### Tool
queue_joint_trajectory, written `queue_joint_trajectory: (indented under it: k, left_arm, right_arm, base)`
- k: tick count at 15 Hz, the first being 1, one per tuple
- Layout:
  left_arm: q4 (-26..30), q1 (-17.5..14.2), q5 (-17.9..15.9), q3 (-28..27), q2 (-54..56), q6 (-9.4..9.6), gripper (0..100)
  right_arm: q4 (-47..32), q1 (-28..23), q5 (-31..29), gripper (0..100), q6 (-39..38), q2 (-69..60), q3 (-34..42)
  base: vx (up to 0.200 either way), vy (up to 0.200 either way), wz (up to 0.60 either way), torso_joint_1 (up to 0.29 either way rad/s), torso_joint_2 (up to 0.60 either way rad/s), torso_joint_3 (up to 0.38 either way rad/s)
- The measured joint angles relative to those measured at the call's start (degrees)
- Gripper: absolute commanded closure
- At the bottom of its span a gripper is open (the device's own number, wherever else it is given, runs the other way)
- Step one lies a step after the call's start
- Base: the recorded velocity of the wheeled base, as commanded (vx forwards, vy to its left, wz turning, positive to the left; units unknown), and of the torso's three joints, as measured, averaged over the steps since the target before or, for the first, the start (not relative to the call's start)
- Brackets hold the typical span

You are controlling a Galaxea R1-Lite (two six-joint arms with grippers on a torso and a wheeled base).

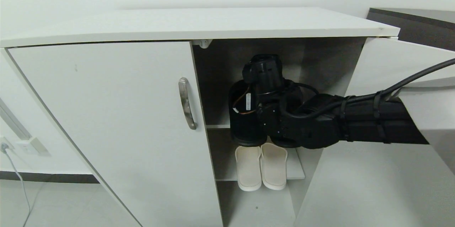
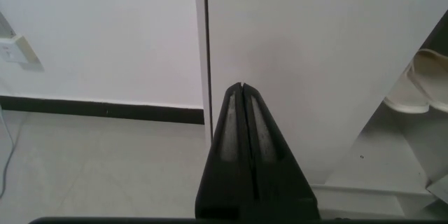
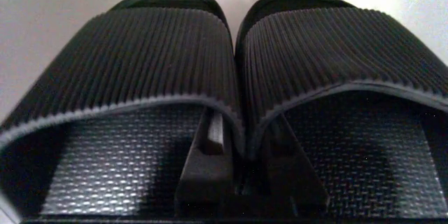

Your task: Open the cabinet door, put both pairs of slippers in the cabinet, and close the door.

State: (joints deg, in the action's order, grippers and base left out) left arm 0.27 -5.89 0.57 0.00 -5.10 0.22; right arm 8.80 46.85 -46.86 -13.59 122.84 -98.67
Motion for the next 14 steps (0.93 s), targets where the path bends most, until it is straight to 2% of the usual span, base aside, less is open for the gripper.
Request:
queue_joint_trajectory:
  k: [5, 10, 11, 14]
  left_arm:
    - [0.0, 0.0, 0.1, 0.0, 0.0, -0.04, 100]
    - [0.0, 0.1, 0.1, 0.0, 0.0, -0.04, 100]
    - [0.0, 0.0, 0.1, 0.0, 0.0, -0.04, 100]
    - [0.0, 0.0, 0.1, 0.0, 0.0, -0.11, 100]
  right_arm:
    - [-1.4, -3.2, 1.9, 100, 0.3, 5.5, -8.9]
    - [-1.4, -4.4, 2.5, 100, 1.0, 8.3, -12.3]
    - [-1.4, -4.6, 2.6, 0, 1.0, 8.7, -12.5]
    - [-1.3, -4.7, 2.6, 0, 0.9, 9.1, -12.3]
  base:
    - [0.000, 0.000, 0.00, 0.000, 0.00, 0.000]
    - [0.000, 0.000, 0.00, 0.000, 0.00, 0.000]
    - [0.000, 0.000, 0.00, 0.000, 0.00, 0.000]
    - [0.000, 0.000, 0.00, 0.000, 0.00, 0.000]
